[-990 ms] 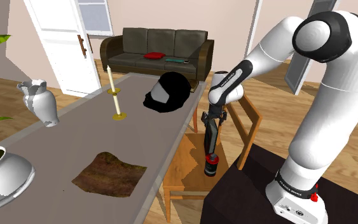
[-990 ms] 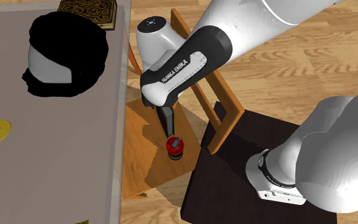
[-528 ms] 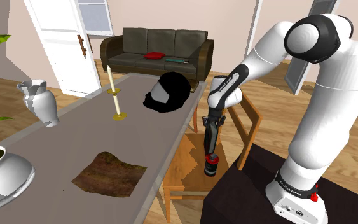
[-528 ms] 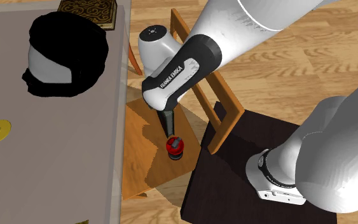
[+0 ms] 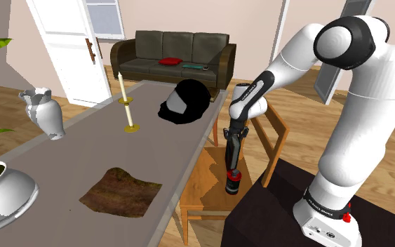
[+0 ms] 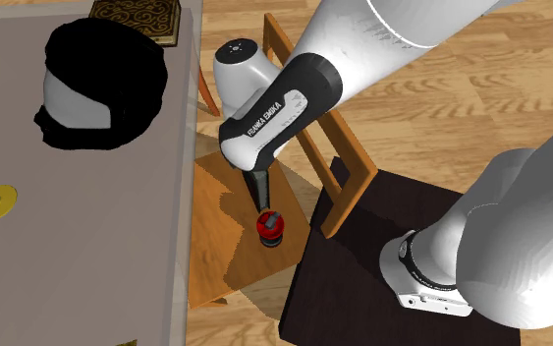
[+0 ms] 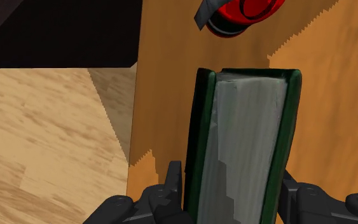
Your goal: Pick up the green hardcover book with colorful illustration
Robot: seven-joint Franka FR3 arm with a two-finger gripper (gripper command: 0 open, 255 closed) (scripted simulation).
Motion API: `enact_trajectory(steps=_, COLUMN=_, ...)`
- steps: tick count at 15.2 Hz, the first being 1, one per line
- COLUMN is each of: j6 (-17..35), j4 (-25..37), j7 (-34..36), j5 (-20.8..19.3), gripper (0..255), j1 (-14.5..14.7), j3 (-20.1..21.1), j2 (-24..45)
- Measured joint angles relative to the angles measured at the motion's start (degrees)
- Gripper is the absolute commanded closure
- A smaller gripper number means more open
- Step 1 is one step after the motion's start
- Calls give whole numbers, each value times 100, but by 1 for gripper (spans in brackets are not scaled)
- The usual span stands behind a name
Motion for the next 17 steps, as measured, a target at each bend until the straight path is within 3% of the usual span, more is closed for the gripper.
enact_trajectory(steps=17, j6=-1185, j4=141, j7=71, j5=-102, gripper=255, j1=2, j3=-21, j2=-1019)
